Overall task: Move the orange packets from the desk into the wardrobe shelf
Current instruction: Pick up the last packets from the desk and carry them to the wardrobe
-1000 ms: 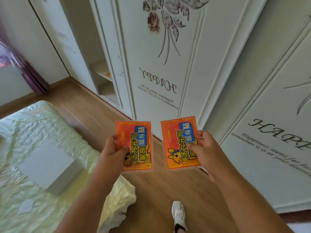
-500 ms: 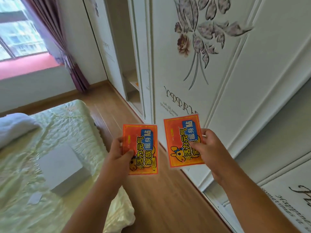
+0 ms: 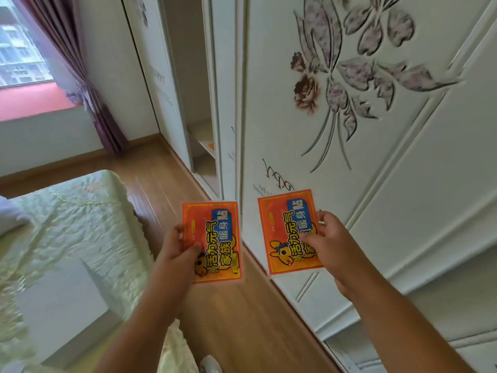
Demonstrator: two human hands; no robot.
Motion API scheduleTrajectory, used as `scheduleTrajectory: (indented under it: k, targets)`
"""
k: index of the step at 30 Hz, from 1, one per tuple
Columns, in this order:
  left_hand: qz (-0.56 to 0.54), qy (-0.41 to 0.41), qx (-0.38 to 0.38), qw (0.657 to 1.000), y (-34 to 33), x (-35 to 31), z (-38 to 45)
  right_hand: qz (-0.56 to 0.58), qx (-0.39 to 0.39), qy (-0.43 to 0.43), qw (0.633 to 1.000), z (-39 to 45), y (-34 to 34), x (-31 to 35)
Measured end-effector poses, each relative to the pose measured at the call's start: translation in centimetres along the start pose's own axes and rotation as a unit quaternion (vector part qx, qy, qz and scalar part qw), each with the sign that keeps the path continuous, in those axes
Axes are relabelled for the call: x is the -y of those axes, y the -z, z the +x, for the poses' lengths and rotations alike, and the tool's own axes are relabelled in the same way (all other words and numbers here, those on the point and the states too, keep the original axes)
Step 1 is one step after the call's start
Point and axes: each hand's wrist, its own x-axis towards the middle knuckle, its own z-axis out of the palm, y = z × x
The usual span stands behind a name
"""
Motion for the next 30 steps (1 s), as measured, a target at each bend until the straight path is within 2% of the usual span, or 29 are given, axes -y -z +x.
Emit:
scheduleTrajectory:
  k: [4,8,15,24,30]
  targets:
    - [-0.016,-0.02,0.032,0.999,1.0,-3.3,6.3,-0.01,-0.029,0.012,0.999,4.4,-2.6,3.6]
    - [-0.021,-0.03,0.034,0.999,3.2,-6.2,11.9,-0.005,-0.034,0.029,0.999,8.2,-6.4,7.0]
    - [-0.04,-0.04,-0.01,0.998,9.5,-8.4,16.7,-0.005,0.023,0.024,0.999,12.7,-14.2,10.8]
    - [-0.08,-0.033,-0.169,0.982,18.9,-8.0,19.8,-0.034,0.152,0.064,0.986,19.8,-26.5,16.0]
    - [-0.073,-0.029,-0.262,0.962,22.1,-8.2,22.5,-0.039,0.249,0.069,0.965,25.9,-33.3,17.9]
